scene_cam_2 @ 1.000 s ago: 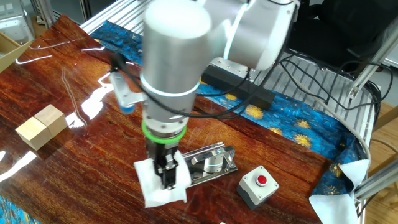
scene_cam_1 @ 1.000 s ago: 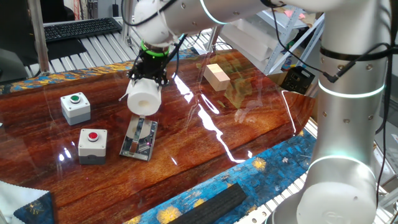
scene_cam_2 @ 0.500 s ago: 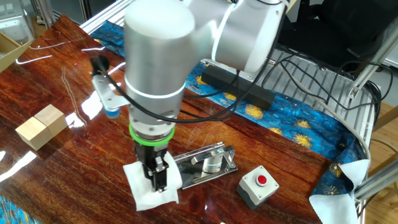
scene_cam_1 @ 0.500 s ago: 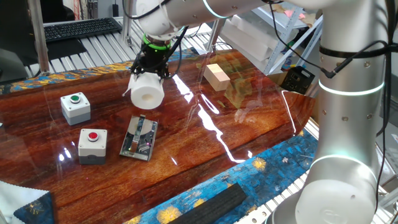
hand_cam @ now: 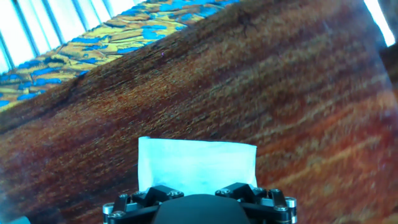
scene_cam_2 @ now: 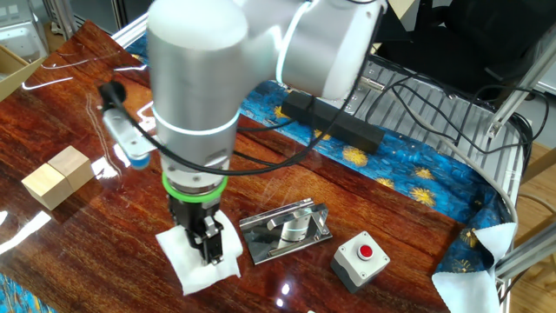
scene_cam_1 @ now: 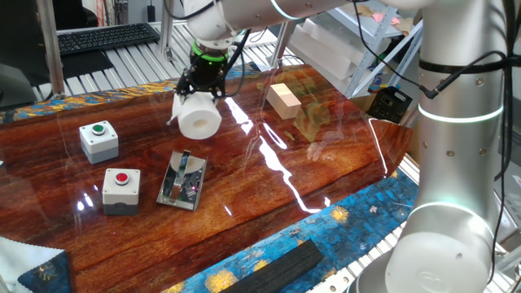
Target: Take the roll of paper down from the shelf
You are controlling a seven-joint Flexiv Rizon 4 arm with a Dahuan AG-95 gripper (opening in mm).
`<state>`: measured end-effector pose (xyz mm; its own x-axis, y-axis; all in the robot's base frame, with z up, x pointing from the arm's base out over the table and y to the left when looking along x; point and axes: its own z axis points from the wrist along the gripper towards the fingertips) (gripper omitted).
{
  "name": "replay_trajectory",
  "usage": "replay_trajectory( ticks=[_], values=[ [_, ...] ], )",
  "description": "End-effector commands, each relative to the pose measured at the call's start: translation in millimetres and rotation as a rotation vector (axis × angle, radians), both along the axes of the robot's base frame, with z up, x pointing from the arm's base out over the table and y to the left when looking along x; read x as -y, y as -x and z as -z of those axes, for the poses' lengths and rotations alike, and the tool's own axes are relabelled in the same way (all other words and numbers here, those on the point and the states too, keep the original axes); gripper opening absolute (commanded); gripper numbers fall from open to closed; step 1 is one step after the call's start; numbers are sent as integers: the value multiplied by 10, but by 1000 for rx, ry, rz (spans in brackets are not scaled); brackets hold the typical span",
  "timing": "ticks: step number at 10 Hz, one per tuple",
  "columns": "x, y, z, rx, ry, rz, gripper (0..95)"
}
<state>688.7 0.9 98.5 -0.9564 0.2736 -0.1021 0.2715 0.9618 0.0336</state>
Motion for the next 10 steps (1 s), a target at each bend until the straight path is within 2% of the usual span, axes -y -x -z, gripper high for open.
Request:
replay_trajectory(
  ticks=[1, 3, 7, 8, 10],
  values=[
    [134, 67, -4, -26, 15, -135, 0],
    [186, 165, 1, -38, 23, -183, 0],
    [253, 418, 51, -39, 44, -212, 0],
    [260, 484, 72, -38, 46, -211, 0],
    [210, 532, 89, -40, 64, -221, 0]
  ],
)
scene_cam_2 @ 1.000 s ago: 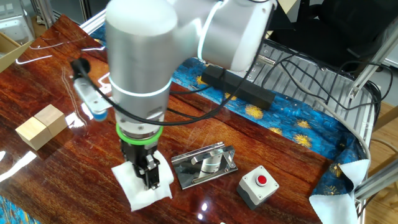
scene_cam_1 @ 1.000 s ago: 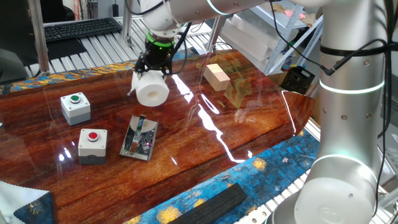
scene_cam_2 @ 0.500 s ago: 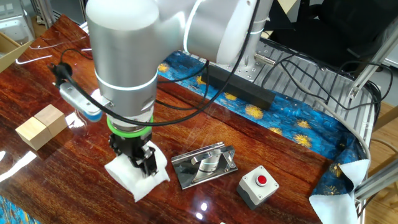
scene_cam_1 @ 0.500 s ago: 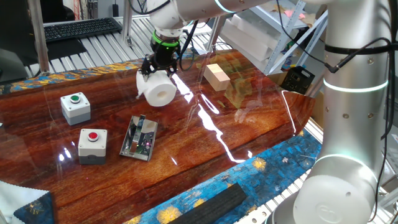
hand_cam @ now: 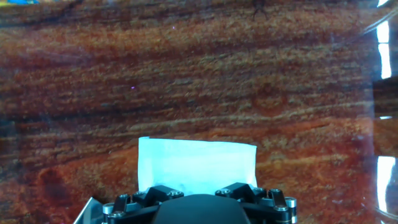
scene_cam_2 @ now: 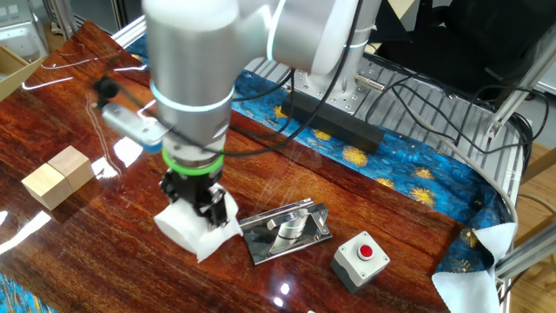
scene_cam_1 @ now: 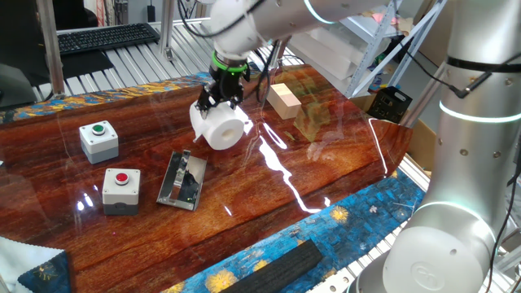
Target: Take the roll of paper down from the shelf
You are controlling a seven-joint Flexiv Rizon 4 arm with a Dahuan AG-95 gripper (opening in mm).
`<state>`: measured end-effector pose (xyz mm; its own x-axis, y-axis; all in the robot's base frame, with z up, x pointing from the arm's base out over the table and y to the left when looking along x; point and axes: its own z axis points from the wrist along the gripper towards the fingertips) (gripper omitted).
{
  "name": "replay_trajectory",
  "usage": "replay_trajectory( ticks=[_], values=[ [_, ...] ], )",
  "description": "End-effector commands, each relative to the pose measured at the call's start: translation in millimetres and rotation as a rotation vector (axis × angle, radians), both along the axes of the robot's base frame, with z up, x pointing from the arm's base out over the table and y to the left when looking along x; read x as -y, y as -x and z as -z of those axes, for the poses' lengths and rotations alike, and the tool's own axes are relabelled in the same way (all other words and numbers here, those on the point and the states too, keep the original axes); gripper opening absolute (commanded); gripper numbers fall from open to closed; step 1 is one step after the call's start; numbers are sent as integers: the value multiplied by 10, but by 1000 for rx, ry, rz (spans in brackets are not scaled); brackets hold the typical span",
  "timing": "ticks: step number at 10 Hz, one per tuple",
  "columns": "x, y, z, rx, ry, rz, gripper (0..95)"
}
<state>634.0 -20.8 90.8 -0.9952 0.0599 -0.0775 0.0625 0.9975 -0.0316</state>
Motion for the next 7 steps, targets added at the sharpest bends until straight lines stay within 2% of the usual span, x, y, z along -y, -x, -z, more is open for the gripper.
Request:
replay_trajectory(
  ticks=[1, 7],
  values=[
    [-26, 2, 20, -6, 5, -15, 0],
    [-41, 8, 47, -9, -3, -21, 0]
  ],
)
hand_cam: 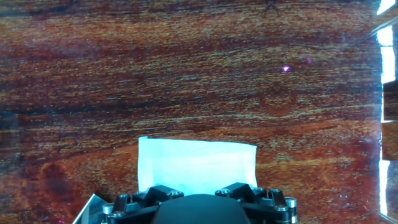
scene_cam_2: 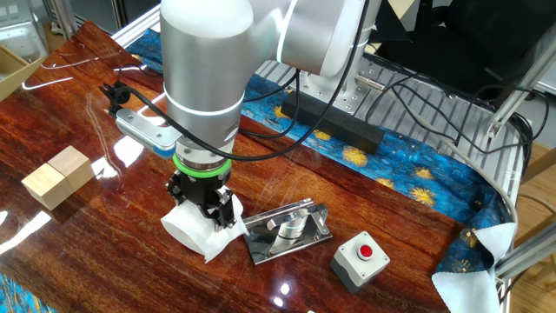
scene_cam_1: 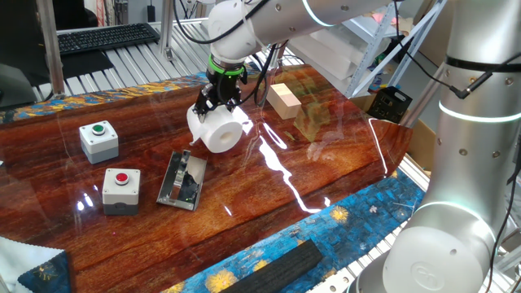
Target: Take the roll of paper down from the shelf
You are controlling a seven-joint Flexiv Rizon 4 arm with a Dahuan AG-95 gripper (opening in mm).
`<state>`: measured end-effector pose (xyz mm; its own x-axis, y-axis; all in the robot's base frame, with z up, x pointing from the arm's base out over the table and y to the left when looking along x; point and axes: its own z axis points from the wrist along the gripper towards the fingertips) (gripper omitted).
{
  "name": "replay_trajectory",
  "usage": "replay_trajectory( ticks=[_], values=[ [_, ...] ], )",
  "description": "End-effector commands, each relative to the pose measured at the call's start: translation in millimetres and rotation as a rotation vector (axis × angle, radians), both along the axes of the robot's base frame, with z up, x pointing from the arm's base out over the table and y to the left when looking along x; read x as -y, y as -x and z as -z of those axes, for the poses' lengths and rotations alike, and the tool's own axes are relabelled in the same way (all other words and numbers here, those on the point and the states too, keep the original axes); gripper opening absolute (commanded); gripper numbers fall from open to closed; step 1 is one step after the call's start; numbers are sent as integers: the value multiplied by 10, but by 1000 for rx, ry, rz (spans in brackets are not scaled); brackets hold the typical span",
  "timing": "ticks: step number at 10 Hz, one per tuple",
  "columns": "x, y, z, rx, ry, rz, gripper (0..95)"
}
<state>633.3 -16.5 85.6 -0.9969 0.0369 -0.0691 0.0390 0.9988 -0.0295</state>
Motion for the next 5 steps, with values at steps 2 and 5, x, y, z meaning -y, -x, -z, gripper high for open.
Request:
replay_trajectory(
  ticks=[2, 5],
  values=[
    [0, 1, -2, -4, -4, 9, 0],
    [0, 1, -2, 3, -15, 9, 0]
  ],
)
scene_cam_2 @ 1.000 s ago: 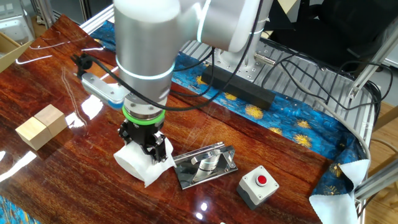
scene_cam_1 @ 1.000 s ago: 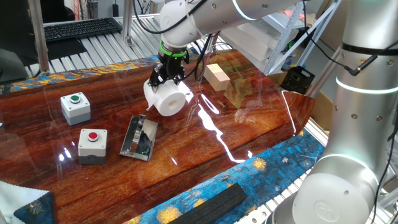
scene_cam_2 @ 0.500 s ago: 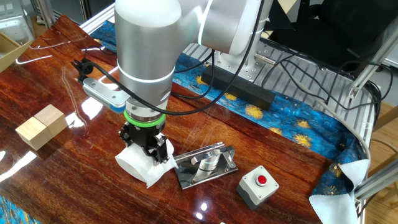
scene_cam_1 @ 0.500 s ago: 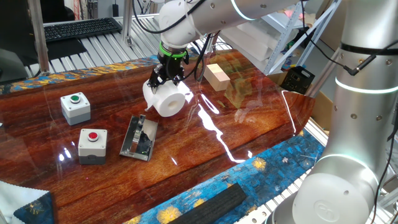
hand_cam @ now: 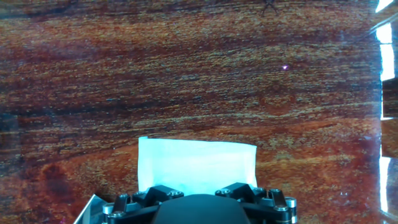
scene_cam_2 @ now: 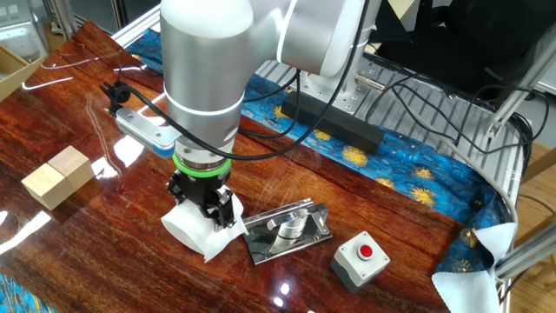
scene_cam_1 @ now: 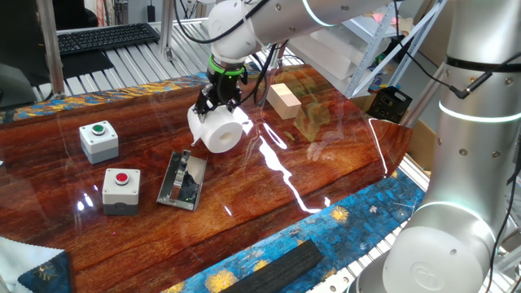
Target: Take the roll of paper down from the shelf
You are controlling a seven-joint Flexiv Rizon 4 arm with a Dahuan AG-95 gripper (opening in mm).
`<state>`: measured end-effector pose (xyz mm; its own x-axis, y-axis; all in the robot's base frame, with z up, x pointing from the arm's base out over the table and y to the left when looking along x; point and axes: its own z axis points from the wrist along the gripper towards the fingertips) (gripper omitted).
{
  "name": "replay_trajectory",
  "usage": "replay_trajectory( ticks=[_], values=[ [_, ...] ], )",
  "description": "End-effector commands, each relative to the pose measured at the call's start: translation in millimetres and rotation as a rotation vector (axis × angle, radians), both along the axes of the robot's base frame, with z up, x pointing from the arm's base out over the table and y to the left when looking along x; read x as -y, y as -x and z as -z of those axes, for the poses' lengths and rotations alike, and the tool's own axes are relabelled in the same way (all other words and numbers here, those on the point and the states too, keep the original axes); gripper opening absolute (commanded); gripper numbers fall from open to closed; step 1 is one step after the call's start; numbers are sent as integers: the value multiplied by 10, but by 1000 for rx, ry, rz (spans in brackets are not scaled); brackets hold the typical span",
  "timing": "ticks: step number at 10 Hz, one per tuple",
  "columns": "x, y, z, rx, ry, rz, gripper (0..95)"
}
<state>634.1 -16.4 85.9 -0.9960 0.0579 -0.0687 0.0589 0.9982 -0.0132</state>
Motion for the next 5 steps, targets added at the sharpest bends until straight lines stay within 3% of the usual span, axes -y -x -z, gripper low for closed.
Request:
replay_trajectory(
  ticks=[1, 2, 5],
  values=[
    [1, 9, 2, -4, -16, -22, 0],
    [1, 9, 2, -11, -40, -25, 0],
    [1, 9, 2, -1, -43, 1, 0]
  ],
)
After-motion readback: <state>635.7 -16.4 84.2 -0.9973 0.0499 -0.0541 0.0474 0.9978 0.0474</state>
